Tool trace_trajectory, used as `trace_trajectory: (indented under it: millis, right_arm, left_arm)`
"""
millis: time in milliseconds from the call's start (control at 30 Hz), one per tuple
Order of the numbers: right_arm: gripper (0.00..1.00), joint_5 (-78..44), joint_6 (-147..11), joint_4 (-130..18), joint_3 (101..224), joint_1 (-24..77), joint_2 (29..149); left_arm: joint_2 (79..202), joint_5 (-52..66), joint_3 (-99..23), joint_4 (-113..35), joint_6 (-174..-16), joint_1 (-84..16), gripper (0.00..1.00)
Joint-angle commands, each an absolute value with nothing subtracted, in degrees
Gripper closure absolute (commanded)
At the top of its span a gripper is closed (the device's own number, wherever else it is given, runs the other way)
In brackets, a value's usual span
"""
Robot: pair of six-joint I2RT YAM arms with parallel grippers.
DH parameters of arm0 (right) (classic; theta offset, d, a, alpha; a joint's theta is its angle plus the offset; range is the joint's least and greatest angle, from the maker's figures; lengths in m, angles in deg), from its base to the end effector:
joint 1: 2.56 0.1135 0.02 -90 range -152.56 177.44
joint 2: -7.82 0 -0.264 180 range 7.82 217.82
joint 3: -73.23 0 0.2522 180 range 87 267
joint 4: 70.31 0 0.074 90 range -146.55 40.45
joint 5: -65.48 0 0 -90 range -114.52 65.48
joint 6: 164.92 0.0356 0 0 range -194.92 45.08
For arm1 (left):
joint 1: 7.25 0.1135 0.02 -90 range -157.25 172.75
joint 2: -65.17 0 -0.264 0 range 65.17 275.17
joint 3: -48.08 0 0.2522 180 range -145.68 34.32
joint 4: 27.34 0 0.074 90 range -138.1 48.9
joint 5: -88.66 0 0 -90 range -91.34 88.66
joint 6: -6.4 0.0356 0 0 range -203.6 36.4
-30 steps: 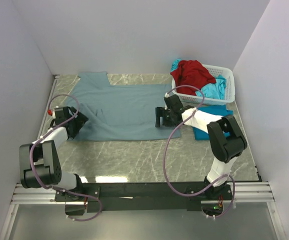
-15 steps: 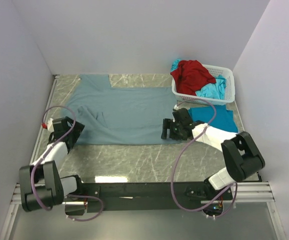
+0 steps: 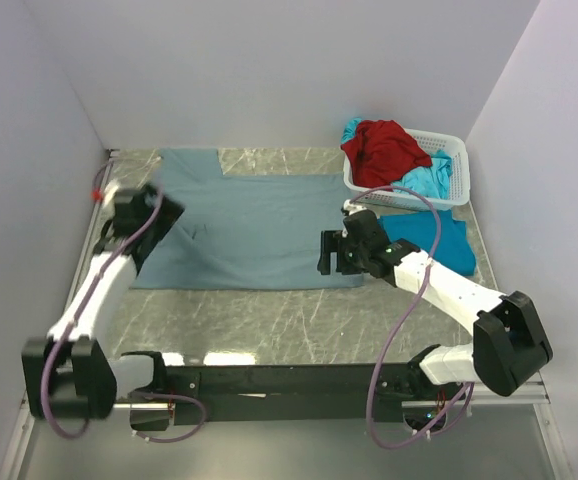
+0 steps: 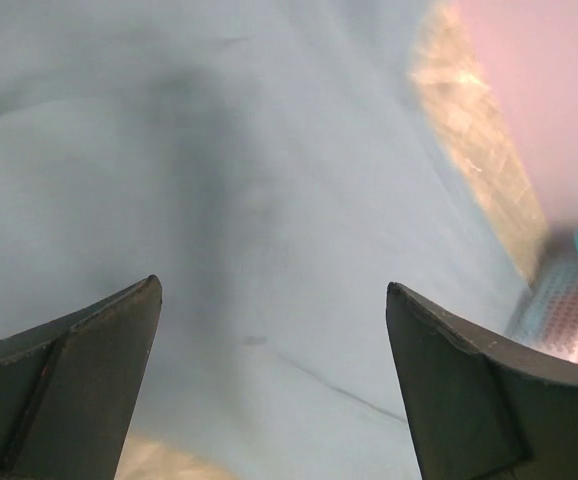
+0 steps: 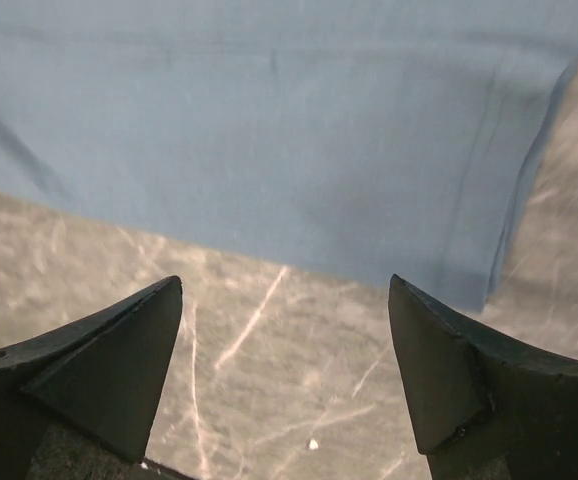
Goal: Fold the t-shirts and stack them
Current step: Fold the tshirt
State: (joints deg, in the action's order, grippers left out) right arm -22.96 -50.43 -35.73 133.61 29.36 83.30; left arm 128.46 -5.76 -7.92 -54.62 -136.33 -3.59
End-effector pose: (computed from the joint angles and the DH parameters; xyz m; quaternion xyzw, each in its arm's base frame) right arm 0.2271 0.1426 0.2198 -0.0655 0.9364 0.1741 0.2977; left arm 0.2410 0.0182 0.2552 -0.4338 0.7712 -0.1619 0.4369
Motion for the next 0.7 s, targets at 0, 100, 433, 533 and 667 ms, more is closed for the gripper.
trace_trajectory:
  millis: [0, 100, 433, 533, 667]
  right_arm:
    - [0.1, -26.45, -51.98, -35.89, 136.56, 27.94, 82.35]
    - [0.09, -26.28, -51.63, -35.98, 136.3, 23.91, 82.09]
    - [0.09, -26.28, -51.45, -36.33, 133.23, 15.19, 79.1]
    - [0.09, -25.49, -51.45, -36.51, 133.31, 14.31, 80.15]
    - [0.09, -25.13, -51.54, -36.6, 133.23, 13.7, 80.86]
  left_arm:
    - [135.81, -11.08, -21.71, -57.98, -130.37, -13.04, 0.01]
    - [145.3, -10.3, -29.63, -61.14, -127.9, -14.81, 0.01]
    - [173.0, -14.79, -46.1, -71.95, -123.07, -18.06, 0.16]
    - [176.43, -15.13, -47.85, -73.18, -123.24, -18.15, 0.31]
    - [177.76, -19.7, -48.21, -74.41, -124.38, -18.32, 0.38]
